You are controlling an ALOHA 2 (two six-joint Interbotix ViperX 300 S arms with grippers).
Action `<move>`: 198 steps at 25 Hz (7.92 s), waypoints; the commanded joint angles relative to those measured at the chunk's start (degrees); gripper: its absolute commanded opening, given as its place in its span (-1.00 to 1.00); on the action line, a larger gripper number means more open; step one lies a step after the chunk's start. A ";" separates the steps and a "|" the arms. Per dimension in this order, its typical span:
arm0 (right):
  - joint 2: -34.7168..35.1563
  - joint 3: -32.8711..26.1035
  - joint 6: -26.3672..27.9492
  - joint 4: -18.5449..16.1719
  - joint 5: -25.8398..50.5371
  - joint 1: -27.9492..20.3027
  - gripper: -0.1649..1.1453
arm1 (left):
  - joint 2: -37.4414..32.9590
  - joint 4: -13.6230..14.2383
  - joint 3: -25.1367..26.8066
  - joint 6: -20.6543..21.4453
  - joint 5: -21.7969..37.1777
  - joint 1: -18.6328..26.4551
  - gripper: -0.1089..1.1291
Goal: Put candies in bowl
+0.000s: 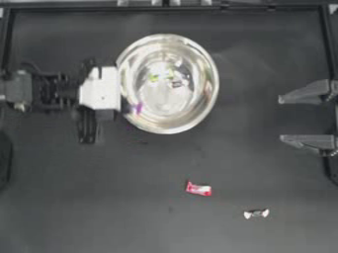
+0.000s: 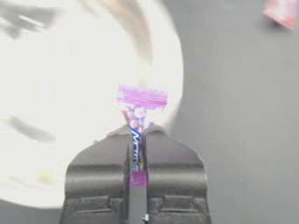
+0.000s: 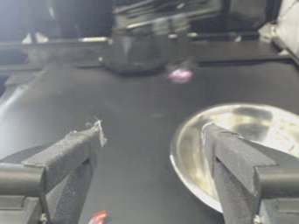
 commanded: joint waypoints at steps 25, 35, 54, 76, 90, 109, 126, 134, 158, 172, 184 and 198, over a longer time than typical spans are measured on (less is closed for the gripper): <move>0.53 0.35 0.00 -0.09 -1.85 0.09 0.74 | 21.53 -0.35 -15.91 7.29 -4.83 11.34 0.44; -0.70 0.97 0.00 0.18 -1.85 0.09 0.74 | 19.51 -2.29 -16.44 7.29 -4.92 11.95 0.79; -1.76 1.05 -0.09 0.26 -1.85 0.09 0.74 | -13.36 -13.18 3.96 7.29 -13.62 3.96 0.84; -1.67 0.44 -0.09 0.97 -0.88 0.00 0.74 | -36.30 -16.00 27.95 7.38 -28.04 -8.35 0.83; 4.66 -10.02 0.53 1.85 22.94 -8.70 0.73 | -37.27 -16.96 29.53 7.12 -27.42 -8.35 0.83; 18.11 -23.73 59.15 -48.60 50.01 13.80 0.73 | -37.27 -18.11 29.71 7.12 -25.58 -7.73 0.83; 33.13 -24.43 76.82 -52.47 53.44 27.25 0.73 | -38.06 -18.11 30.41 7.12 -25.49 -7.56 0.83; 39.55 -24.17 79.98 -52.65 48.78 29.62 0.73 | -38.06 -18.11 30.59 7.03 -25.58 -7.65 0.83; 55.11 -24.52 83.50 -53.53 42.45 31.20 0.72 | -39.02 -19.51 31.20 6.94 -25.75 -7.56 0.83; 58.54 -25.14 83.50 -53.44 42.19 31.20 0.63 | -39.02 -20.74 31.73 6.94 -25.84 -7.65 0.83; 58.89 -24.96 82.97 -51.68 42.36 31.20 -0.06 | -39.02 -21.36 31.82 7.03 -25.93 -7.56 0.83; 47.37 -25.05 87.01 -63.81 39.99 26.19 -0.06 | -39.02 -21.36 31.82 7.12 -25.93 -7.56 0.83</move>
